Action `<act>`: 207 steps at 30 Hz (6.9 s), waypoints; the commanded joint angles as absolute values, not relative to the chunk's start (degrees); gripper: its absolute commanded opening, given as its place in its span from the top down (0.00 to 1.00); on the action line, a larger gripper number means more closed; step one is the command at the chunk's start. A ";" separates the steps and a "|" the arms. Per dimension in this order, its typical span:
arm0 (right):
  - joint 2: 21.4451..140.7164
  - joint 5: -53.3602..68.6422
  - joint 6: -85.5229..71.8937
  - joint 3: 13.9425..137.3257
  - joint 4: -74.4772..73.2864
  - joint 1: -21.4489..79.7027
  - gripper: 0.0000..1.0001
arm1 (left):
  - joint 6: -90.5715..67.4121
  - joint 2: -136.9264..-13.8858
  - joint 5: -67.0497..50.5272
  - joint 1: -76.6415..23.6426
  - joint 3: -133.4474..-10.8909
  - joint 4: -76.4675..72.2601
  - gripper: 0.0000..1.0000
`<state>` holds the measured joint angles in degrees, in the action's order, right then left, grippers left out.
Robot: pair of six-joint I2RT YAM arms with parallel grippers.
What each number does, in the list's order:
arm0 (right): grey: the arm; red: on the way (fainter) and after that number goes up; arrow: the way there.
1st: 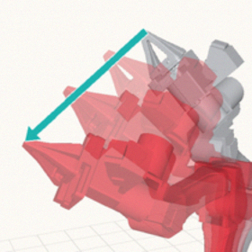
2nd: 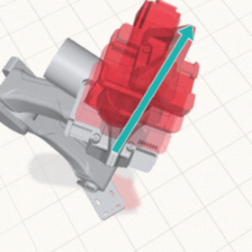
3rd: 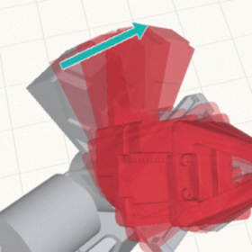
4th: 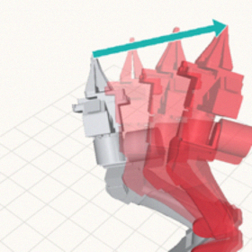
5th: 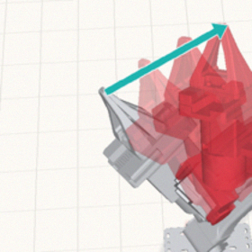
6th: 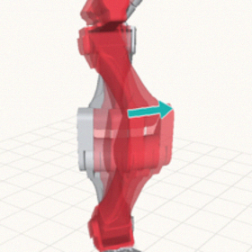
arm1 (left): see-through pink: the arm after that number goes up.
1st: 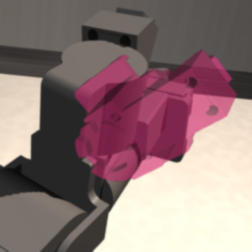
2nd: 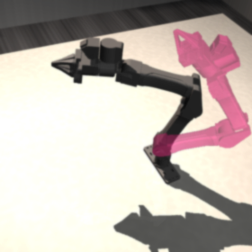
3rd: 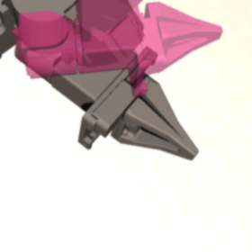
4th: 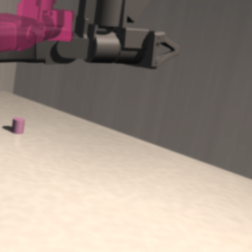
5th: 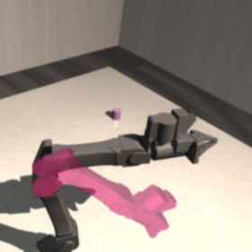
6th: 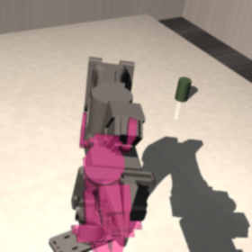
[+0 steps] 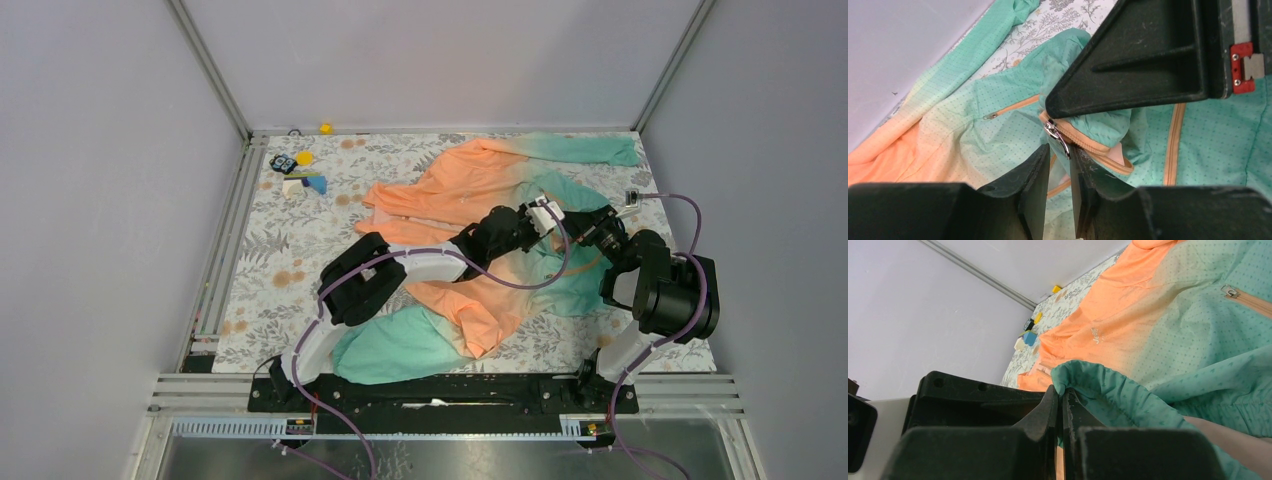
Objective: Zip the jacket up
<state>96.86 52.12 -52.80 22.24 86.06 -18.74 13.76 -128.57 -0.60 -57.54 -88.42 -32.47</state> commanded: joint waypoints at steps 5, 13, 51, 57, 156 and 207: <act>95.40 53.00 -52.82 22.50 94.02 -18.30 1.00 | 15.28 -128.74 1.99 -58.18 -92.85 -32.51 0.75; 95.30 52.54 -52.95 22.35 94.02 -18.33 1.00 | 17.04 -128.84 1.73 -58.92 -93.01 -32.06 0.84; 73.42 27.85 -51.26 19.06 76.34 -16.61 1.00 | 21.23 -126.97 -0.85 -64.86 -92.53 -21.05 1.00; 67.07 20.11 -49.58 24.40 61.54 -16.61 1.00 | 19.24 -126.19 -1.36 -64.09 -89.36 -23.40 1.00; 81.58 -12.65 -70.79 44.86 -11.53 -3.25 1.00 | -10.13 -101.18 42.21 -32.62 -63.12 5.01 1.00; 69.85 -5.55 -30.65 45.98 -13.18 -0.13 0.00 | -29.85 -68.76 20.72 -21.01 -55.27 13.92 0.11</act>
